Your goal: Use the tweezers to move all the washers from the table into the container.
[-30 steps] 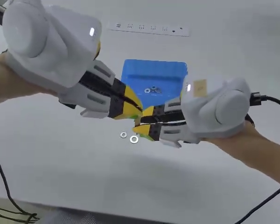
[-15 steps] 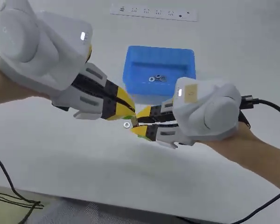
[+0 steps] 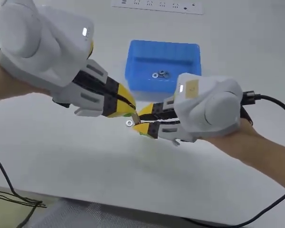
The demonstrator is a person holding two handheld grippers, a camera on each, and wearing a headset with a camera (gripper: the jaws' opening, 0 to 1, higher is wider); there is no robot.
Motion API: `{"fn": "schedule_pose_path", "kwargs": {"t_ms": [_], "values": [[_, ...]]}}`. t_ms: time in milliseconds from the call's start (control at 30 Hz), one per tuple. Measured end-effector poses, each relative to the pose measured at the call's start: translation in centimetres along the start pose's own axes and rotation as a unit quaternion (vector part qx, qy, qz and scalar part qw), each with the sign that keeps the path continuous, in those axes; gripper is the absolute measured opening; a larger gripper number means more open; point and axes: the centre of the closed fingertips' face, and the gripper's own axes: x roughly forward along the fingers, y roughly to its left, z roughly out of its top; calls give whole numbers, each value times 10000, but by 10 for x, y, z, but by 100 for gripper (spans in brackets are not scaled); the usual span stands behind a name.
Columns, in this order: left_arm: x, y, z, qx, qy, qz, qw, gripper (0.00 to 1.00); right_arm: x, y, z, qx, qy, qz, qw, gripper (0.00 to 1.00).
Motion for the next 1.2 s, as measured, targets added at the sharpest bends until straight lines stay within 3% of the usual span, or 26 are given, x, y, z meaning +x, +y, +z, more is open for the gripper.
{"fn": "schedule_pose_path", "kwargs": {"t_ms": [600, 1200], "values": [[2, 6, -8, -68, -36, -17, 10000, 6, 5, -1, -3, 55, 0, 25, 10000, 12], [4, 3, -4, -161, -128, -70, 9998, 6, 3, 0, -4, 118, 20, -50, 9999, 10]]}}
